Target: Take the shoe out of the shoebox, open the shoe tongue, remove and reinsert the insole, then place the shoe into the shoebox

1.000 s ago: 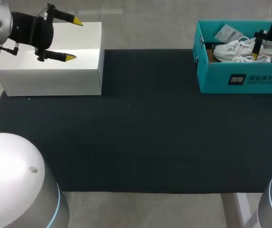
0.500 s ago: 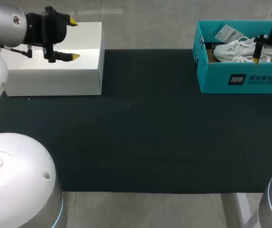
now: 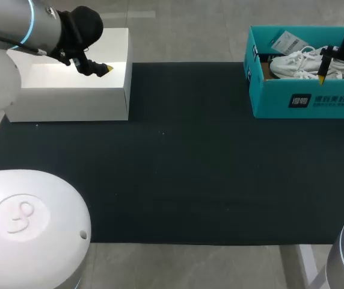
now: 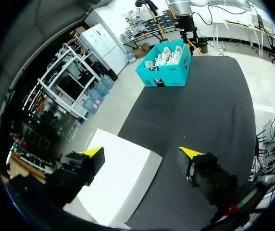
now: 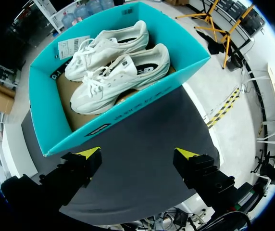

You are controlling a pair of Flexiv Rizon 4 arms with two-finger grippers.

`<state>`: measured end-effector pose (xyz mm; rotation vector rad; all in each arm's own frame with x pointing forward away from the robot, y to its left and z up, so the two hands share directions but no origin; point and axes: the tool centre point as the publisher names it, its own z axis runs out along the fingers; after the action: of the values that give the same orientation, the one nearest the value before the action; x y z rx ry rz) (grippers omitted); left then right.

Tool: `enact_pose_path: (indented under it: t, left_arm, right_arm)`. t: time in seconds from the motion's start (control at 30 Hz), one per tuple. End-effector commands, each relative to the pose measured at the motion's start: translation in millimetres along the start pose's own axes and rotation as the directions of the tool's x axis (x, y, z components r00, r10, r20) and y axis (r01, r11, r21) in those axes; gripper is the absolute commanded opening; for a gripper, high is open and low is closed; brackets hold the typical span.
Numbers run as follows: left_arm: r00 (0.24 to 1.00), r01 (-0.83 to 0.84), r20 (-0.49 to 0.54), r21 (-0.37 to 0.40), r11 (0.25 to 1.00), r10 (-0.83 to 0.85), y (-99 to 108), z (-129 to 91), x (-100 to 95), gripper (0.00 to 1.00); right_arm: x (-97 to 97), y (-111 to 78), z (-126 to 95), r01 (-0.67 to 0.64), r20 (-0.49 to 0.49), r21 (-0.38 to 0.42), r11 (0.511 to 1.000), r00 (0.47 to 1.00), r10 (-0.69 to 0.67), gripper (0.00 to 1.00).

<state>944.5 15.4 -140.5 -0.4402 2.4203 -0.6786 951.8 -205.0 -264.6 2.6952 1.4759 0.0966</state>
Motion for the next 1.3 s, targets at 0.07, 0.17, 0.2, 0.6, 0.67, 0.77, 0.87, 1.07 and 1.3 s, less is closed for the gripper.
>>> enact_pose_path:
  t: [0.07,0.17,0.2,0.6,0.67,0.77,0.87,1.07,1.3]
  left_arm:
    - [0.74,0.592,0.199,-0.647,0.481,-0.643,7,18,-5.1,1.0]
    - [0.645,0.666,0.265,-0.654,0.358,-0.716,10,24,-10.8,1.0]
    - [0.615,0.684,0.279,-0.654,0.323,-0.738,10,25,-11.8,1.0]
    - [0.266,0.768,0.417,-0.636,-0.07,-0.869,21,55,-19.3,1.0]
    - [0.213,0.758,0.443,-0.637,-0.139,-0.871,25,64,-19.1,1.0]
    - [0.12,0.736,0.465,-0.634,-0.236,-0.877,30,77,-20.6,1.0]
    - [0.038,0.712,0.463,-0.634,-0.301,-0.885,32,84,-24.3,1.0]
    - [0.001,0.721,0.469,-0.612,-0.325,-0.883,31,99,-27.8,1.0]
    - [-0.031,0.775,0.348,-0.584,-0.242,-0.937,19,99,-29.3,1.0]
  right_arm:
    - [-11.2,-4.8,6,0.014,0.026,0.008,1.0,1.0,-0.014,1.0]
    - [-15.6,-7.8,7,0.03,0.053,-0.006,1.0,0.998,-0.03,1.0]
    - [-16.4,-8.6,7,0.036,0.061,-0.008,0.999,0.998,-0.035,1.0]
    - [-32.1,-14.4,16,0.068,0.091,-0.047,0.997,0.994,-0.063,1.0]
    - [-32.8,-14.9,17,0.071,0.099,-0.041,0.997,0.993,-0.066,1.0]
    - [-32.7,-15.3,18,0.071,0.104,-0.039,0.997,0.992,-0.067,1.0]
    - [-32.7,-15.3,18,0.07,0.107,-0.039,0.997,0.992,-0.065,1.0]
    - [-33.8,-14.8,19,0.064,0.112,-0.04,0.997,0.992,-0.06,1.0]
    - [-31.7,-15.1,22,0.052,0.108,-0.046,0.998,0.993,-0.047,1.0]
